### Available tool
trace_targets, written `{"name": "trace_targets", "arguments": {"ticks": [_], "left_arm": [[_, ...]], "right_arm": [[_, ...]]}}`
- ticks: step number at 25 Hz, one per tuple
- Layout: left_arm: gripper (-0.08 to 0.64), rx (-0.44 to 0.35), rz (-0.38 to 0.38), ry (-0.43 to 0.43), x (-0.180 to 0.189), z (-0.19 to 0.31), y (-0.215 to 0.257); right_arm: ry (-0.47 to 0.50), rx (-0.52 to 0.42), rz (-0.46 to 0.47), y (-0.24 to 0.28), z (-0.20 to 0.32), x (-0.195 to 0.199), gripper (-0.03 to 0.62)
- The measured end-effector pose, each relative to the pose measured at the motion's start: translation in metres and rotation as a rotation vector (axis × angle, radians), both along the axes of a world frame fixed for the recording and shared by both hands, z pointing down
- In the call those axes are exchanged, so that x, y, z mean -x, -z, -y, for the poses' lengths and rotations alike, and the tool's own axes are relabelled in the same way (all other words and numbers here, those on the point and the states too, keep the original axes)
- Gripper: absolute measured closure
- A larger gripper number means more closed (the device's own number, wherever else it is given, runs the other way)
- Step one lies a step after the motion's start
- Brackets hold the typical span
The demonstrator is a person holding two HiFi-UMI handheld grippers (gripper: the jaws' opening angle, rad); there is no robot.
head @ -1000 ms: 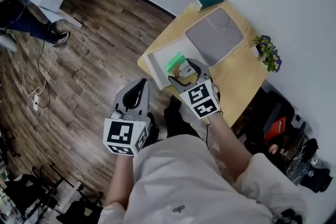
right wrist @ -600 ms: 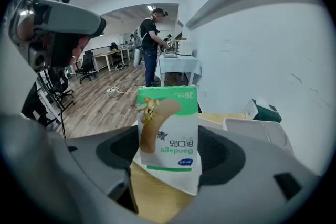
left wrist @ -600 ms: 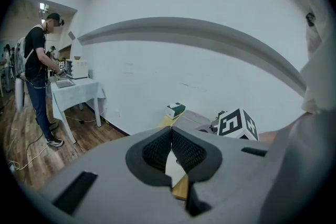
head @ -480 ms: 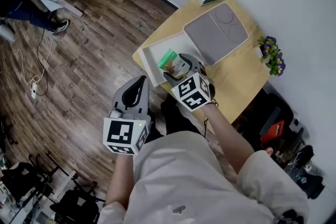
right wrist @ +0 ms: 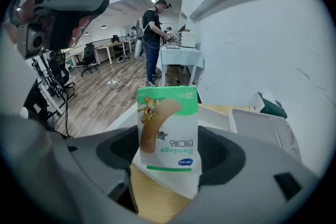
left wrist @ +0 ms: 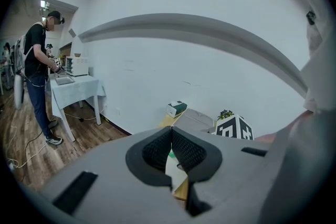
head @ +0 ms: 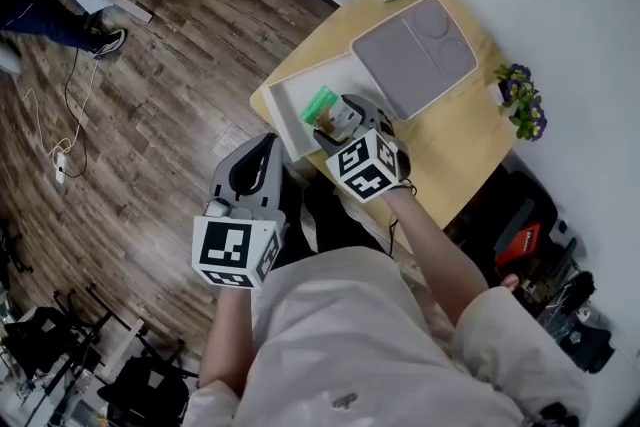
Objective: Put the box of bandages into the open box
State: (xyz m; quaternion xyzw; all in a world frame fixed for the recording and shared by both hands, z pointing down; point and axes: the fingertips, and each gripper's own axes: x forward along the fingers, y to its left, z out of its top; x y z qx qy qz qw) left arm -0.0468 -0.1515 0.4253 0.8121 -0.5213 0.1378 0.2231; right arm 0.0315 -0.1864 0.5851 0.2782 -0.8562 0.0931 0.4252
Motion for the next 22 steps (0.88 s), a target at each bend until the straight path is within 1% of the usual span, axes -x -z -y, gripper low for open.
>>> {"name": "trace_targets", "arguments": {"ticks": [7,12,22], "left_arm": [[0.555,0.019,0.004,-0.028,0.004,0.006,-0.008],[0.555,0.028,0.006,-0.045,0.004,0.008,-0.014],[0.555,0.043,0.004,-0.061,0.002,0.007,-0.021]], "right_arm": [[0.001,0.021,-0.032,-0.014,0.003,0.005,0.239],[0.021,0.034,-0.068,-0.028,0.003,0.008,0.239],[0.040,0.065,-0.096,-0.042,0.004,0.009,0.239]]}}
